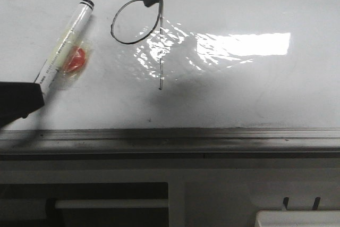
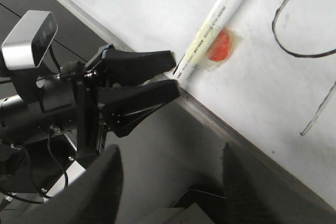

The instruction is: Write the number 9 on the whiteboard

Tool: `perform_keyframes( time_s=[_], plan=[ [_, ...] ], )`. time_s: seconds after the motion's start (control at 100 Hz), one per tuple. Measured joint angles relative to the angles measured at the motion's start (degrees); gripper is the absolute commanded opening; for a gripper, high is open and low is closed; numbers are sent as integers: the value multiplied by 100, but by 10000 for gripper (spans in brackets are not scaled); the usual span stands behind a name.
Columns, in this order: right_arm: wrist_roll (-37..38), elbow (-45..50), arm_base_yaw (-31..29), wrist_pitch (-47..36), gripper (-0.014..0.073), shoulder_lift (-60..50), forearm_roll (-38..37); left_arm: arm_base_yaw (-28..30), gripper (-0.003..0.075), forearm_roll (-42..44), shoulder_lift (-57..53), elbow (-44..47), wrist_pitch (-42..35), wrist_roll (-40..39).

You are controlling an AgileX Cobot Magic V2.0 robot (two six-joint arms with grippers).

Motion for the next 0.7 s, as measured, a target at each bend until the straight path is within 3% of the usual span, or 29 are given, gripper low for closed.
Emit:
perform_keyframes(
  time_s=[0.08, 0.22, 0.37, 0.7],
  plan=[
    [0, 57, 0, -134, -74, -99, -81, 0, 346, 152, -71, 38, 39, -136],
    [0, 372, 0, -526, -71, -423, -233, 0, 340, 433, -408, 38, 28, -226],
    [0, 967, 0, -1033, -71, -965, -565, 0, 267, 573, -896, 38, 28, -226],
    [0, 3207, 0, -2968, -71, -3051, -1605, 0, -13, 732, -1786, 38, 20, -226]
  ],
)
